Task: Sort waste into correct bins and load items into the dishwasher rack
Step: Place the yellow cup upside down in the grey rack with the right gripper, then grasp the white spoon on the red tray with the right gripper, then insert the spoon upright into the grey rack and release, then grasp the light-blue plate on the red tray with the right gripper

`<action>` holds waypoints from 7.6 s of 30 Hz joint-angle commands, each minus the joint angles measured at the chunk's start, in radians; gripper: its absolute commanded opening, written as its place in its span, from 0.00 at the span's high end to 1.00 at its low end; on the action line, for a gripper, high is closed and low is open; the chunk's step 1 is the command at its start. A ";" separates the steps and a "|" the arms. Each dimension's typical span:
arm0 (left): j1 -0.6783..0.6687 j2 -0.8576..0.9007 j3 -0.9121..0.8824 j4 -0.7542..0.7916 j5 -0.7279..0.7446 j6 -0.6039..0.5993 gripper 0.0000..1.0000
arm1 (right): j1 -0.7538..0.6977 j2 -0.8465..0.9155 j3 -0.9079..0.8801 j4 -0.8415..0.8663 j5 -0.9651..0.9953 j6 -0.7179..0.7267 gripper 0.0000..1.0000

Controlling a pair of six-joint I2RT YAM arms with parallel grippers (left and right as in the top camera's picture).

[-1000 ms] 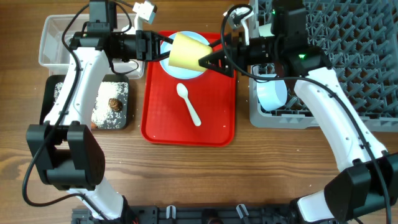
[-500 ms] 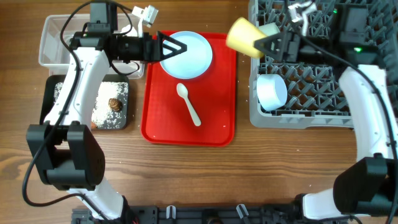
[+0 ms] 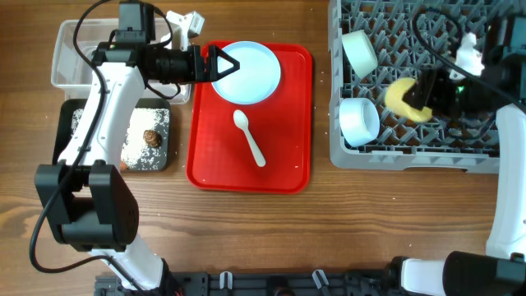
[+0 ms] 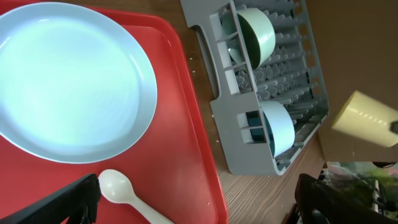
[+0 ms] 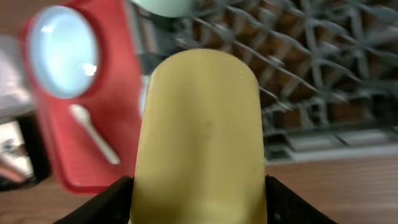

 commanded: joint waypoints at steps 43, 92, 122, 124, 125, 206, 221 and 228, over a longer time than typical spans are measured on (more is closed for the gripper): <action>-0.002 -0.021 0.012 0.000 -0.006 0.009 0.00 | 0.000 0.265 0.217 0.056 -0.101 -0.050 0.00; 0.332 -0.144 0.012 -0.317 -0.454 0.068 0.00 | 0.821 0.596 0.214 0.374 0.219 -0.075 0.17; 0.332 -0.142 0.012 -0.293 -0.514 0.069 0.00 | 0.857 0.849 0.150 0.422 0.288 -0.222 0.88; 0.332 -0.142 0.012 -0.293 -0.514 0.069 0.00 | 0.843 0.849 0.150 0.405 0.284 -0.185 0.96; 0.333 -0.142 0.012 -0.293 -0.514 0.069 0.00 | 0.834 0.849 0.151 0.391 0.277 -0.166 0.96; 0.332 -0.142 0.012 -0.293 -0.514 0.069 0.00 | 0.573 0.909 0.296 0.616 0.136 0.029 0.57; 0.332 -0.142 0.012 -0.293 -0.514 0.069 0.00 | 0.558 0.742 0.298 0.460 0.135 0.002 0.96; 0.333 -0.142 0.012 -0.293 -0.514 0.069 0.00 | 0.543 0.394 0.299 0.478 0.373 -0.050 0.96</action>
